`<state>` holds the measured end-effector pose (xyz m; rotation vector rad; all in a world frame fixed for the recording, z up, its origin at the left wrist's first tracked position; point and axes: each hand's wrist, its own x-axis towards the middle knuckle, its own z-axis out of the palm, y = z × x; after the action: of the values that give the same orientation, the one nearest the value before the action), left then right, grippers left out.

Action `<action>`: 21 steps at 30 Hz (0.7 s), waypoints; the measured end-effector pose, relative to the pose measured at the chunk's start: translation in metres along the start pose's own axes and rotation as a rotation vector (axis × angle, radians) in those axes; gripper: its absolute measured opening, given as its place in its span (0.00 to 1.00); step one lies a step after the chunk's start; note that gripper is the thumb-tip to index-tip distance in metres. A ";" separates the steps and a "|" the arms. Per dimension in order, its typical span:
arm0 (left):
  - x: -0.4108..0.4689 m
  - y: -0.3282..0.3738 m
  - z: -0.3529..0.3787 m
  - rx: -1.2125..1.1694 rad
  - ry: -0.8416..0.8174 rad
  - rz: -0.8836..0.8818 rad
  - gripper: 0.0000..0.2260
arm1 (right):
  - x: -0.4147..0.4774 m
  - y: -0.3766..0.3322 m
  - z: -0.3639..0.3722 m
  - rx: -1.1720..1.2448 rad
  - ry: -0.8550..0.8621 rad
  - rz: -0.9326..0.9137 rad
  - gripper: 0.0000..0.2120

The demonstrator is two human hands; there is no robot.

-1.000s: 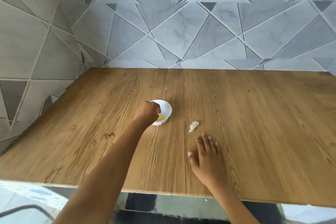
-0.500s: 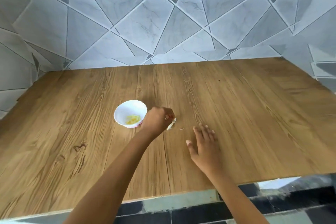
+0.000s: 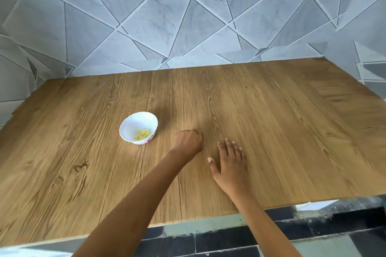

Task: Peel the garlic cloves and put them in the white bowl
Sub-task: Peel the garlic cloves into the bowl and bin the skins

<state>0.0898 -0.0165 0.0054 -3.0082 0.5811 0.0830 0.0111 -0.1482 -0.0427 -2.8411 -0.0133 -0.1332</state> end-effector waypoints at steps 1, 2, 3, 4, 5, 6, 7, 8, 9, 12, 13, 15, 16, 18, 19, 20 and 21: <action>-0.002 -0.002 0.000 -0.055 0.016 -0.006 0.07 | 0.000 0.000 0.000 0.013 0.003 0.000 0.40; -0.006 -0.005 0.002 -0.158 0.047 -0.021 0.06 | 0.000 0.002 0.002 0.038 0.015 -0.002 0.38; -0.012 -0.008 0.003 -0.311 0.094 -0.041 0.06 | 0.000 0.003 0.002 0.083 0.045 -0.012 0.35; -0.019 -0.012 0.003 -0.514 0.143 -0.072 0.05 | -0.001 0.005 0.002 0.155 0.081 -0.027 0.29; -0.028 -0.015 0.002 -0.756 0.180 -0.126 0.04 | -0.001 0.006 0.003 0.247 0.122 -0.053 0.23; -0.037 -0.017 0.000 -1.000 0.176 -0.202 0.05 | -0.001 0.006 0.002 0.356 0.159 -0.084 0.18; -0.047 -0.018 -0.003 -1.225 0.139 -0.282 0.06 | -0.002 0.004 0.000 0.483 0.173 -0.105 0.14; -0.058 -0.019 -0.003 -1.413 0.086 -0.358 0.06 | -0.003 -0.003 -0.003 0.615 0.159 -0.112 0.12; -0.065 -0.017 -0.003 -1.561 0.024 -0.422 0.06 | -0.004 -0.010 -0.006 0.735 0.135 -0.100 0.11; -0.085 -0.018 -0.002 -1.841 -0.043 -0.560 0.06 | -0.005 -0.042 -0.011 0.979 0.047 -0.061 0.05; -0.091 -0.020 -0.001 -1.882 -0.034 -0.582 0.06 | -0.005 -0.052 -0.010 1.032 0.029 -0.057 0.05; -0.102 -0.024 -0.001 -1.911 -0.003 -0.600 0.06 | -0.006 -0.064 -0.006 1.091 0.019 -0.059 0.08; -0.106 -0.026 0.000 -1.907 0.013 -0.609 0.06 | -0.006 -0.068 -0.004 1.096 0.017 -0.063 0.10; -0.114 -0.030 0.002 -1.883 0.047 -0.634 0.06 | -0.007 -0.074 -0.001 1.097 -0.004 -0.062 0.12; -0.116 -0.032 0.004 -1.871 0.067 -0.646 0.05 | -0.007 -0.077 -0.001 1.098 -0.016 -0.057 0.12; -0.119 -0.033 0.005 -1.852 0.092 -0.658 0.05 | -0.007 -0.080 -0.001 1.099 -0.030 -0.050 0.12; -0.122 -0.035 0.006 -1.818 0.122 -0.667 0.05 | -0.008 -0.083 -0.001 1.104 -0.042 -0.044 0.11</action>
<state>-0.0108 0.0612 0.0097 -4.5530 -1.3544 0.7135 0.0009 -0.0687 -0.0184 -1.7404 -0.1185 -0.0469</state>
